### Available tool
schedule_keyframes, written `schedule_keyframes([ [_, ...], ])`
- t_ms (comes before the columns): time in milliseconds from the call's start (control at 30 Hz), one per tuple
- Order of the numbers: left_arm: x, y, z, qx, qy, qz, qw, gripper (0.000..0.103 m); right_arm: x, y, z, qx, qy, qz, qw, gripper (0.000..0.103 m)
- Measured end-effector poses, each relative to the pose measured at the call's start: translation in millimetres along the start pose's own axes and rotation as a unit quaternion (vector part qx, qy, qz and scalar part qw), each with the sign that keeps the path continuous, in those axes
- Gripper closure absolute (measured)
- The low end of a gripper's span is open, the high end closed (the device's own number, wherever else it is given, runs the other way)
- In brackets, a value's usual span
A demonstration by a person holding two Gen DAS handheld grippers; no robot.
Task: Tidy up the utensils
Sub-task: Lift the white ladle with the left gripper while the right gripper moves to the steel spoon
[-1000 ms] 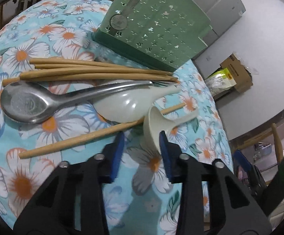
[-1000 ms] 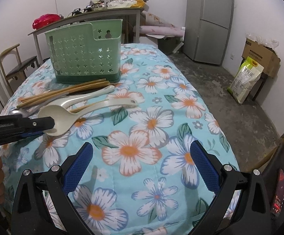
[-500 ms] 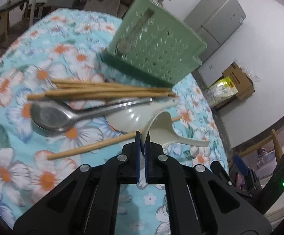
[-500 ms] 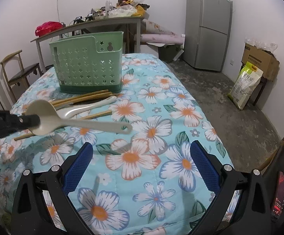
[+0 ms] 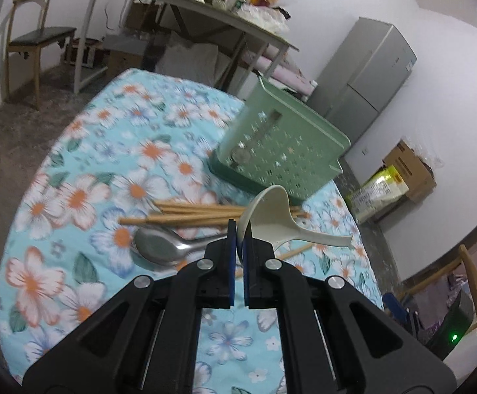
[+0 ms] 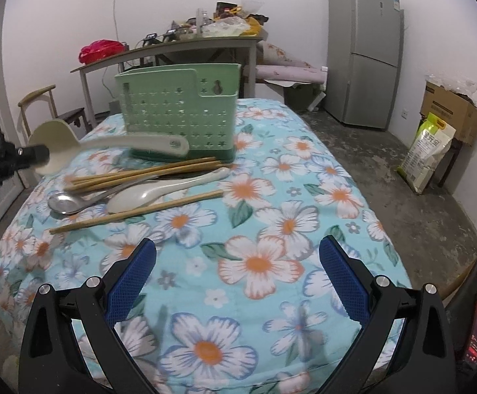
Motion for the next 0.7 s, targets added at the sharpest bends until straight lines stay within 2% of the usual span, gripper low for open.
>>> schedule_keyframes([
  [233, 22.8, -18.6, -22.7, 0.025, 0.045, -0.011, 0.9986, 0.101, -1.4, -11.6, -3.5, 0.015, 0.000, -0.010, 1.000, 0.007],
  [433, 37.3, -41.3, -42.7, 0.066, 0.081, -0.020, 0.9943, 0.101, 1.5, -19.6, -1.3, 0.026, 0.005, -0.017, 0.999, 0.014],
  [700, 44.9, -71.6, -60.0, 0.109, 0.109, -0.025, 0.9877, 0.101, 11.6, -57.9, 9.2, 0.065, 0.007, -0.052, 0.997, 0.030],
])
Point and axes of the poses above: each gripper's, at about its wrist camera, not at the fingertips, and z roughly the way its jaws point, y to its right, x to its top, the point moved 4 cm from there along z, roughly the way its jaws point, and after that the axes turned 5 degrees about y, right-handed, at the moved point
